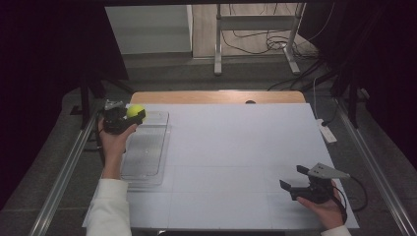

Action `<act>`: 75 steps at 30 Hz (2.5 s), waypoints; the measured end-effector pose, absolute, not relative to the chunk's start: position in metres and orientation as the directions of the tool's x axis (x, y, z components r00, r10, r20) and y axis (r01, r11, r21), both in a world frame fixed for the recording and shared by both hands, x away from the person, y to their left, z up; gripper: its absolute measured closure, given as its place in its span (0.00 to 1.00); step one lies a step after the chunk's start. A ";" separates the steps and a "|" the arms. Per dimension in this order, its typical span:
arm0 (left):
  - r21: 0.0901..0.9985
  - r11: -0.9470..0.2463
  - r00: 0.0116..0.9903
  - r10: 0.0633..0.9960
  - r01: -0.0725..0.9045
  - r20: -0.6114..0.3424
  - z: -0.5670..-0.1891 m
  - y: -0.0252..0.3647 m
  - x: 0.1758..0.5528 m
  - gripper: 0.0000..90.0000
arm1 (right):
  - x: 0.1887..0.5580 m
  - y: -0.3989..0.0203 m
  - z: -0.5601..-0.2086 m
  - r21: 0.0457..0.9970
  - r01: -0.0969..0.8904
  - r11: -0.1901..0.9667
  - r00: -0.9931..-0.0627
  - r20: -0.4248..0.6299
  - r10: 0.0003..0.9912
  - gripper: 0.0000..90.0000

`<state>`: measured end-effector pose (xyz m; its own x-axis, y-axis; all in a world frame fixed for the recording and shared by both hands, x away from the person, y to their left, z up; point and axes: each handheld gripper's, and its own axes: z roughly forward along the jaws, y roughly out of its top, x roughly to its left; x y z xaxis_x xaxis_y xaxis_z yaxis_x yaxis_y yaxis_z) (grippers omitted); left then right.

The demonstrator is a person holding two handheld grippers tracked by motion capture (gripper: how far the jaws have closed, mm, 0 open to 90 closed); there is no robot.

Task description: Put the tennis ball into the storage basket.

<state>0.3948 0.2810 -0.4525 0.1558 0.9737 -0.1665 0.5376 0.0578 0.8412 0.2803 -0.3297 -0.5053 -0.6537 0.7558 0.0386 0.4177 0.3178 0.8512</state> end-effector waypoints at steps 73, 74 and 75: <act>0.599 -0.154 0.161 0.986 0.786 0.042 -0.496 0.259 0.440 0.30 | 0.283 -0.330 -0.507 0.848 0.425 0.316 -0.651 0.044 0.758 0.13; 0.594 -0.161 0.166 0.985 0.788 0.046 -0.496 0.259 0.440 0.30 | 0.283 -0.330 -0.507 0.848 0.425 0.316 -0.651 0.043 0.758 0.13; 0.593 -0.162 0.167 0.985 0.789 0.048 -0.497 0.259 0.440 0.30 | 0.283 -0.330 -0.507 0.848 0.425 0.317 -0.651 0.043 0.758 0.13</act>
